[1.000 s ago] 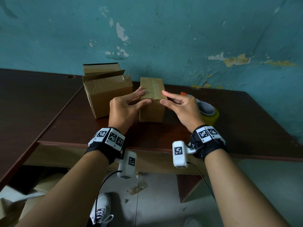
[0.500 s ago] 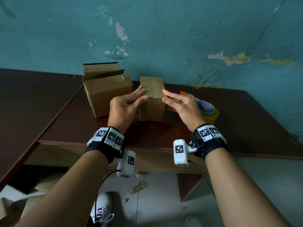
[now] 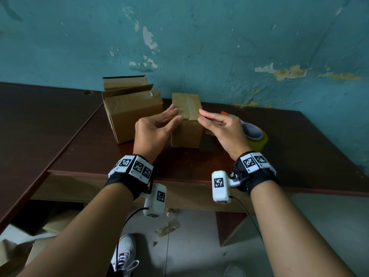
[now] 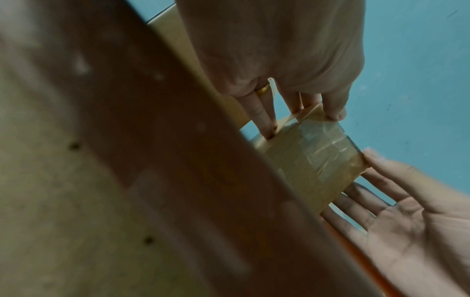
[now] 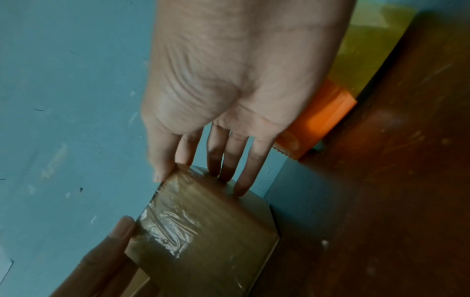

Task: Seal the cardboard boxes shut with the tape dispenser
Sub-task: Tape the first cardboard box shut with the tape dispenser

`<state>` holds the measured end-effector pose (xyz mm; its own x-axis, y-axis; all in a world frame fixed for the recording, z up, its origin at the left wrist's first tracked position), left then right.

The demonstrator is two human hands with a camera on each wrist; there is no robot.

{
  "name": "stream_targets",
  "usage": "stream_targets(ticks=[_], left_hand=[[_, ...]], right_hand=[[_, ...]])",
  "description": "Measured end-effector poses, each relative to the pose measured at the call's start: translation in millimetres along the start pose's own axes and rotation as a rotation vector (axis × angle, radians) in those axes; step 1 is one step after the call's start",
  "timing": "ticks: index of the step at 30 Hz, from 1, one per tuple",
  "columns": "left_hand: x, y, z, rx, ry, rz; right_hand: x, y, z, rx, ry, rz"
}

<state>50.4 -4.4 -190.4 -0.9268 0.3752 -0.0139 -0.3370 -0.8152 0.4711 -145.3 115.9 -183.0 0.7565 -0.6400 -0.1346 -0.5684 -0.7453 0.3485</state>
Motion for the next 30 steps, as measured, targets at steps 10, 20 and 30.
stream_targets(ticks=[10,20,30], left_hand=[[2.9,-2.7,4.7,0.011,0.070,0.018],[5.2,2.8,7.8,0.079,0.161,0.051],[4.2,4.4,8.4,0.059,0.170,0.080]], right_hand=[[-0.6,2.2,0.4,-0.034,-0.100,0.008],[-2.0,3.7,-15.6,-0.096,-0.213,0.020],[-0.5,9.3,-24.6,-0.122,-0.243,0.051]])
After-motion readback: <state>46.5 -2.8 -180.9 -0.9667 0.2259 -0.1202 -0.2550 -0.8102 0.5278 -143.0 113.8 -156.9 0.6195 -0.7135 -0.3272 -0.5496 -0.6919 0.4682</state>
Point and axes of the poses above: each hand's wrist, its own y-axis towards the middle knuckle, its own x-axis out of the palm, z = x × y, the point moved 5 cm from there along y, towards the middle knuckle, and after that the axes turned 6 degrees about z, right-handed, at the moved point
